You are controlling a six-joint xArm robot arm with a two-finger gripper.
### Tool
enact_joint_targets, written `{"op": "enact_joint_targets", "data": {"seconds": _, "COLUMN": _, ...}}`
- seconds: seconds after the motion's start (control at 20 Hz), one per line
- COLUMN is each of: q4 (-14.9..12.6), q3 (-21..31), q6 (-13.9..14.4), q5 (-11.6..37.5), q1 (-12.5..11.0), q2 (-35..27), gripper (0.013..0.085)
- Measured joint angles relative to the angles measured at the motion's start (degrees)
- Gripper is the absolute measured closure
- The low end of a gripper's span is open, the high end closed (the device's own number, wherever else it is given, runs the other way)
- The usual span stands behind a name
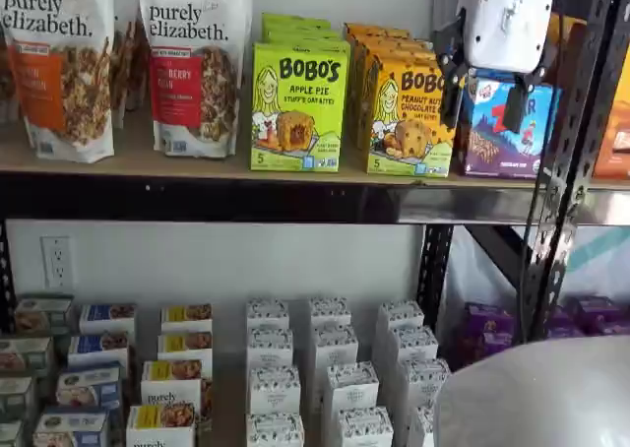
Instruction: Pick up the orange box on the top shelf, the fifth box from the left
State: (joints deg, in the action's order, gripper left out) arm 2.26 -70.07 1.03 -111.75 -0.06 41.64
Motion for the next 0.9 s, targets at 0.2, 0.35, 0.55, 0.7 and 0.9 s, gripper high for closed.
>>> {"op": "enact_joint_targets", "data": {"seconds": 0.2, "q4": -0.9, "q3": -1.3, "q6": 0.3, "q5": -2.4, "q1": 0.7, "q2": -1.4, "gripper": 0.013}}
{"op": "enact_joint_targets", "data": {"seconds": 0.35, "q4": -0.9, "q3": -1.3, "q6": 0.4, "q5": -2.6, "q1": 0.8, "q2": -1.4, "gripper": 0.013}}
{"op": "enact_joint_targets", "data": {"seconds": 0.55, "q4": -0.9, "q3": 0.5, "q6": 0.0, "q5": -0.1, "q1": 0.3, "q2": -0.4, "gripper": 0.013}}
{"op": "enact_joint_targets", "data": {"seconds": 0.7, "q4": -1.3, "q3": 2.1, "q6": -0.7, "q5": 2.6, "q1": -0.2, "q2": 0.2, "gripper": 0.013}}
{"op": "enact_joint_targets", "data": {"seconds": 0.9, "q4": -0.7, "q3": 3.5, "q6": -1.9, "q5": 6.6, "q1": -1.7, "q2": 0.3, "gripper": 0.013}}
